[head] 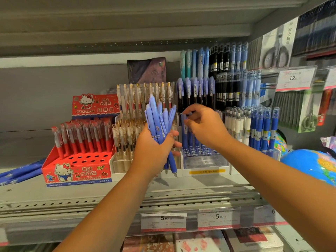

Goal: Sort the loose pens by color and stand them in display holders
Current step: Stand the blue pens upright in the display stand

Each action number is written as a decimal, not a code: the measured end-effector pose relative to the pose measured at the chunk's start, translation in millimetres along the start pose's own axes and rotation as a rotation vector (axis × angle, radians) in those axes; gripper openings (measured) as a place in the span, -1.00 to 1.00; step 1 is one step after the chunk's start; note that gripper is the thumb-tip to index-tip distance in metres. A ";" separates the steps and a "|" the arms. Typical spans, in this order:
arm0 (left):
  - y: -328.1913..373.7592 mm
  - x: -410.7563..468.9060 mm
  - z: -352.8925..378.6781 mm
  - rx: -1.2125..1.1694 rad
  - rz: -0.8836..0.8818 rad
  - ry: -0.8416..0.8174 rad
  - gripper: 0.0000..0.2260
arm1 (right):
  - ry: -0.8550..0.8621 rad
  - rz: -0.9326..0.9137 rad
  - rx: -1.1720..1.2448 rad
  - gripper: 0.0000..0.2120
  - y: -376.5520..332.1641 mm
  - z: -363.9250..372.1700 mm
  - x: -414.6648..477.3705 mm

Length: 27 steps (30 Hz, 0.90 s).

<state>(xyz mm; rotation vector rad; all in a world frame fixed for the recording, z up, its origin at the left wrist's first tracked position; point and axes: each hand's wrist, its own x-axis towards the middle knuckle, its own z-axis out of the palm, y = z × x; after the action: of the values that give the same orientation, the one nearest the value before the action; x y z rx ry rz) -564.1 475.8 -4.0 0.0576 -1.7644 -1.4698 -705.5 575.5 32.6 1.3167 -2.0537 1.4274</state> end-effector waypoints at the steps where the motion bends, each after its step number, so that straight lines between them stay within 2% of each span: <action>1: -0.1 0.2 -0.1 0.001 -0.001 -0.002 -0.61 | -0.002 -0.008 -0.035 -0.85 1.3 1.4 -1.2; 8: -0.3 1.2 0.6 -0.020 0.009 0.006 -0.60 | 0.002 -0.037 -0.092 -0.88 3.3 1.5 -2.5; 12: 1.0 0.2 0.6 -0.024 0.017 0.000 -0.62 | 0.004 -0.021 -0.140 -0.81 3.3 -0.7 -4.5; 17: 1.1 -1.3 0.5 -0.038 0.032 -0.003 -0.64 | 0.121 -0.082 -0.176 -0.76 -6.2 -4.6 -14.5; 19: 2.9 -2.1 0.8 -0.044 0.036 -0.013 -0.63 | 0.062 -0.030 0.042 -0.77 -13.2 -6.0 -17.8; 22: 3.3 -2.6 0.3 0.008 0.067 -0.019 -0.64 | -0.135 0.087 0.488 -0.77 -24.8 -6.0 -21.7; 27: 4.7 -4.3 -0.4 -0.013 0.038 -0.052 -0.67 | -0.129 0.135 0.605 -0.81 -27.1 -1.5 -25.4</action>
<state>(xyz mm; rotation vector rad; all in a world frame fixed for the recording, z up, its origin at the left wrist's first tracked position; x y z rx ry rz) -558.9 479.2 -2.4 -0.0206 -1.7877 -1.4670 -670.3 587.4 31.4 1.5351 -1.8844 2.1942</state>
